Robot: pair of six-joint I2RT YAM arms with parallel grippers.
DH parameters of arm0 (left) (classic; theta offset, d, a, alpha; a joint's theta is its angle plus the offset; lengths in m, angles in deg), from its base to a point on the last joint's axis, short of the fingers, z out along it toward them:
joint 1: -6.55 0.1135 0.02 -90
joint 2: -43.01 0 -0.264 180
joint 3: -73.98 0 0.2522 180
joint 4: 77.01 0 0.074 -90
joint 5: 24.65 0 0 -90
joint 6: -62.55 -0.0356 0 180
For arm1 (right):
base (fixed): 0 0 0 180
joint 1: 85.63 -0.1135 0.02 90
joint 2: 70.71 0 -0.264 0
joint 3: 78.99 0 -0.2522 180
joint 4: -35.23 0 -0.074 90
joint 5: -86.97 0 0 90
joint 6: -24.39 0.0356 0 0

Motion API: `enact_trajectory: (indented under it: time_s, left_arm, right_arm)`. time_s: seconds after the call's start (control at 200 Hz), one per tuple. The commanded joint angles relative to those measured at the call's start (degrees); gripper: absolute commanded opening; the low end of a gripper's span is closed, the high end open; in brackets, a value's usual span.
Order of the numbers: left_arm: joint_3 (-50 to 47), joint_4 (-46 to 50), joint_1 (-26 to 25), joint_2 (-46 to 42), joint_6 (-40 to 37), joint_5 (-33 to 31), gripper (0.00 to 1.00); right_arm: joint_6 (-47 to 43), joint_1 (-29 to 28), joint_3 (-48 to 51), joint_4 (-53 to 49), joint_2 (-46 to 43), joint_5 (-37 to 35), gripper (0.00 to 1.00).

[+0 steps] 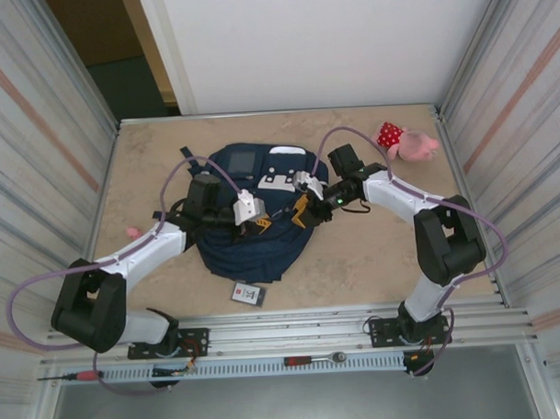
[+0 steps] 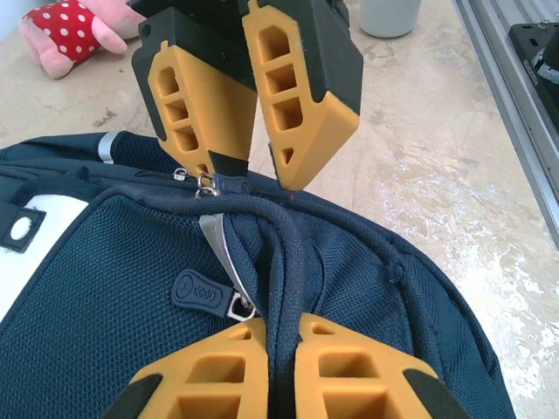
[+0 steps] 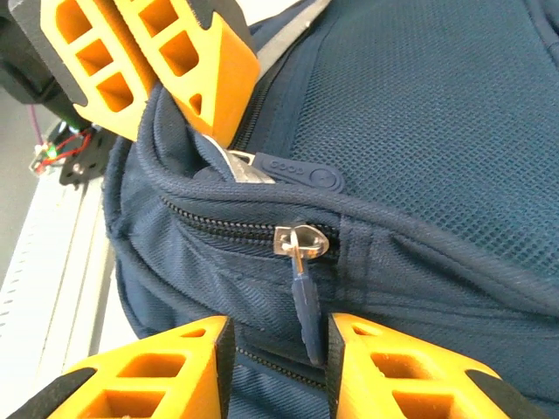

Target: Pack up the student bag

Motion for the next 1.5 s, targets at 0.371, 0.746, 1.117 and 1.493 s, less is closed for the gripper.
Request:
enact_trajectory:
  time_s: [0.371, 0.746, 1.117, 1.493]
  left_arm:
    - [2.8, -2.1, -0.9, -0.7, 0.8, 2.5, 0.05]
    - [7.4, 2.3, -5.5, 2.5, 4.3, -20.2, 0.03]
    - [15.8, 1.4, -10.4, 9.6, 14.4, -31.7, 0.07]
    - [21.2, 16.6, -5.4, 6.8, 51.0, -25.5, 0.68]
  right_arm:
    - [8.9, -1.2, -1.8, 2.9, 0.8, 2.2, 0.3]
    - [17.9, 0.5, 2.3, 4.6, -6.6, -2.6, 0.0]
    - [28.8, -1.8, 4.6, -1.3, -12.8, -7.0, 0.0]
    - [55.0, 3.2, 3.8, -3.9, -11.6, -20.1, 0.0]
